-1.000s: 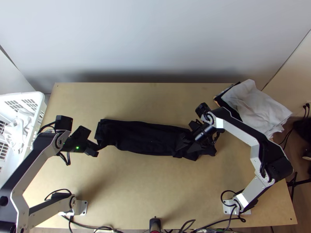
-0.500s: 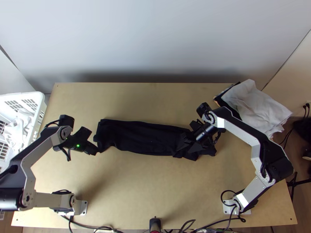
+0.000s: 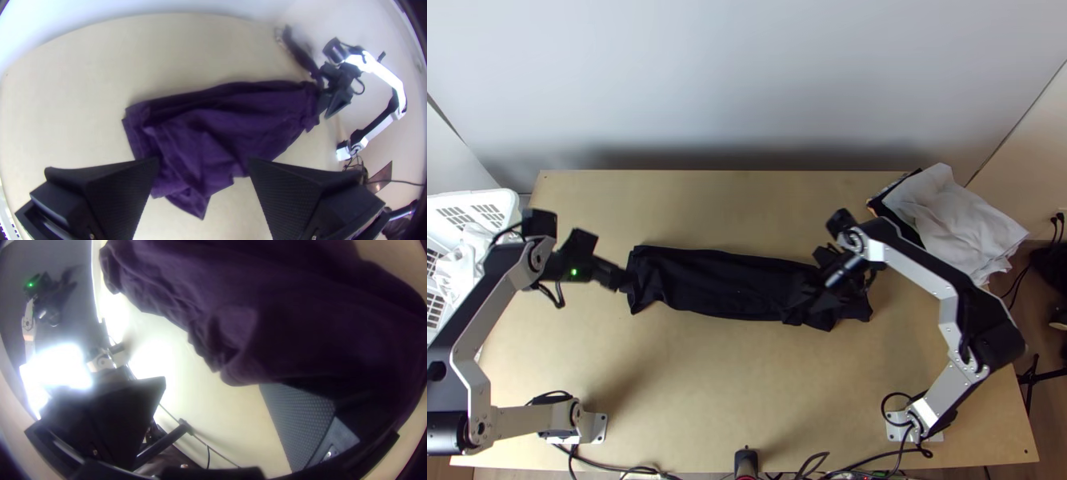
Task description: Fold the t-shirt
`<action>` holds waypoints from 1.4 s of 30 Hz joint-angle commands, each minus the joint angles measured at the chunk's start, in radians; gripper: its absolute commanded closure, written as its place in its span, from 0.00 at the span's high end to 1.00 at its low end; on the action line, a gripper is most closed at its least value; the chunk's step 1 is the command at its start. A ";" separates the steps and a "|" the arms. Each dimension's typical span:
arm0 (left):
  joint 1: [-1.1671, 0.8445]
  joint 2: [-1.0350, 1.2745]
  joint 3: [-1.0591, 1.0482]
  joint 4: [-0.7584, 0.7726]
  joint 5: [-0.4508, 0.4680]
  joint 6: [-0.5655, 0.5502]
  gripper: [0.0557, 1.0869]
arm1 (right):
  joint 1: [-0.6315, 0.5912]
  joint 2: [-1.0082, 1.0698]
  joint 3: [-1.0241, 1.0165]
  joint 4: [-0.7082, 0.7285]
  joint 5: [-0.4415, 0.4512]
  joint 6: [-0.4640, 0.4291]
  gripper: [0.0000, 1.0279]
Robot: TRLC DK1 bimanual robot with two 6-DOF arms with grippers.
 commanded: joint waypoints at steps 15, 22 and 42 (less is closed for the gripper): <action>0.033 0.243 0.045 0.120 -0.248 -0.536 0.95 | 0.322 0.372 0.676 0.010 -0.012 0.074 0.95; 0.134 0.197 -0.001 0.119 -0.248 -0.530 0.95 | 0.299 0.487 0.731 0.010 -0.024 0.066 0.95; 0.157 0.245 -0.013 0.045 0.086 -0.675 0.95 | 0.257 0.537 0.720 0.004 -0.023 0.037 0.95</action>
